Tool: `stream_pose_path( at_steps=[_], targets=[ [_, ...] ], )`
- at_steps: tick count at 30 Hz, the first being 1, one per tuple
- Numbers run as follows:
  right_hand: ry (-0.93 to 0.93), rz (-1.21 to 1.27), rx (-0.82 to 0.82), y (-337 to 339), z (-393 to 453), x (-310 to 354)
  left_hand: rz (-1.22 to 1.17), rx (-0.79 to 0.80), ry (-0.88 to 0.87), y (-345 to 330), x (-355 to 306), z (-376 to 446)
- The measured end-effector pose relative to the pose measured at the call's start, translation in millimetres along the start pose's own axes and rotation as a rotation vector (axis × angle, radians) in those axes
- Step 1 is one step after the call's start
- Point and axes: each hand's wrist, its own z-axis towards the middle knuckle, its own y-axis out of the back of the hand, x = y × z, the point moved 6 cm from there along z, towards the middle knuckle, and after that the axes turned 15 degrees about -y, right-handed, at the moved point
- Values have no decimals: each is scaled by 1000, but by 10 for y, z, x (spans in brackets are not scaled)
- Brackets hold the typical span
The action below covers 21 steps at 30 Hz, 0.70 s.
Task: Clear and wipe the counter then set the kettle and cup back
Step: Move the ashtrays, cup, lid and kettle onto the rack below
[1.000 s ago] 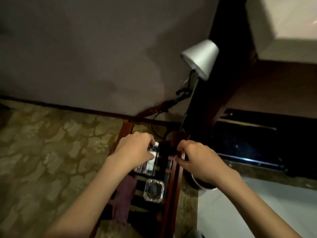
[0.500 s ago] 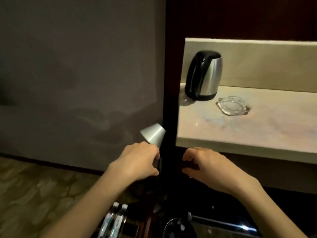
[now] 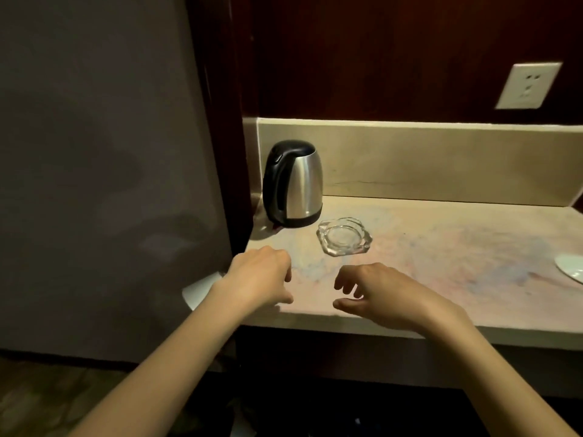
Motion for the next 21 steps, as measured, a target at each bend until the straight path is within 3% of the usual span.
stream_pose_path(
  at_steps=[7,12,16,21],
  targets=[
    [-127,155,41,196,664,-554,-185,-48,45,115,49,905],
    [-271,519,-69,302,1411,-985,-596,-107,140,-104,385,1537],
    [-362,626,-98,217,1801,-1146,-929,-168,230,-286,460,1729],
    [-452,606,-124,60,1976,-1220,-976,-235,240,-411,484,1801]
  ],
)
